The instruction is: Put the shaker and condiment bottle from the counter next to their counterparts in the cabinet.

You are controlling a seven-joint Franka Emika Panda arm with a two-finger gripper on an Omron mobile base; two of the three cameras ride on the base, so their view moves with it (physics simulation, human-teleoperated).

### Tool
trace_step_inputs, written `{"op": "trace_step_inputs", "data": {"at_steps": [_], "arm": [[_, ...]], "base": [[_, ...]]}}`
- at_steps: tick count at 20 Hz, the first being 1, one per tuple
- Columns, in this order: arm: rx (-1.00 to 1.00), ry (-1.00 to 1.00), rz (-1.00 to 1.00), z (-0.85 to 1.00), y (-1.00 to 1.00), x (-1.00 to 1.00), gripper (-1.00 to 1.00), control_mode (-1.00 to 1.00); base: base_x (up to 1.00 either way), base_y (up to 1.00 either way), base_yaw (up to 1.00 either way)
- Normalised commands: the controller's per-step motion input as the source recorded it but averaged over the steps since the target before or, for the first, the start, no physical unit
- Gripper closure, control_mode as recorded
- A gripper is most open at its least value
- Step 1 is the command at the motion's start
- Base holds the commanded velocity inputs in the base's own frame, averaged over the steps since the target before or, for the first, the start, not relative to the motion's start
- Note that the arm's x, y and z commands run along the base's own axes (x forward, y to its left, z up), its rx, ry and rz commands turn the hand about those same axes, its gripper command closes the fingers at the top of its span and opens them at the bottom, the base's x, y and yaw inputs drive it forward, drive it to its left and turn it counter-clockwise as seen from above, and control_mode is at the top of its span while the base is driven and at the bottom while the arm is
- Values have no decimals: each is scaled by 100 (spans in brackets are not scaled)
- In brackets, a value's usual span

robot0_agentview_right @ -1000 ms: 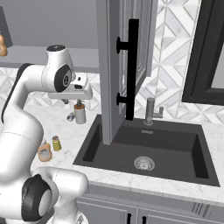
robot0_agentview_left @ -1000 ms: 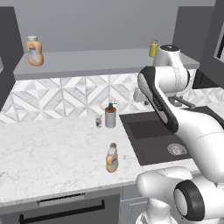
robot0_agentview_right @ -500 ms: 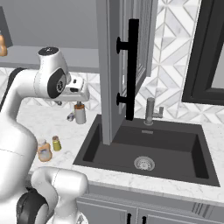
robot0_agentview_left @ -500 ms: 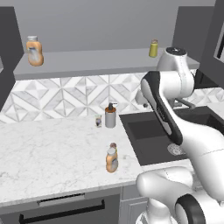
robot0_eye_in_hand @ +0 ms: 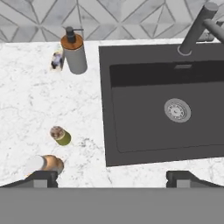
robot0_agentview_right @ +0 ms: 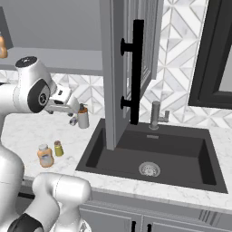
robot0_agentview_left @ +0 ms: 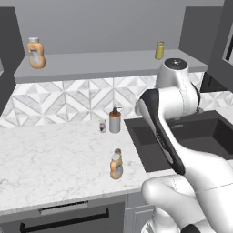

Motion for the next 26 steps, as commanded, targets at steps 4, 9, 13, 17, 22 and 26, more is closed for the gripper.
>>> {"op": "trace_step_inputs", "data": {"at_steps": [4, 9, 13, 17, 22, 26], "arm": [[0, 0, -39, 0, 15, -30, -100, -100], [0, 0, -29, -7, 11, -41, -100, -100], [0, 0, -15, -21, 14, -34, -100, -100], [0, -1, -3, -32, 27, -9, -100, -100], [0, -7, 0, -23, 36, 0, -100, -100], [0, -3, 0, -24, 38, 0, -100, -100]], "base": [[0, 0, 0], [0, 0, 0], [0, 0, 0], [0, 0, 0], [0, 0, 0], [0, 0, 0]]}}
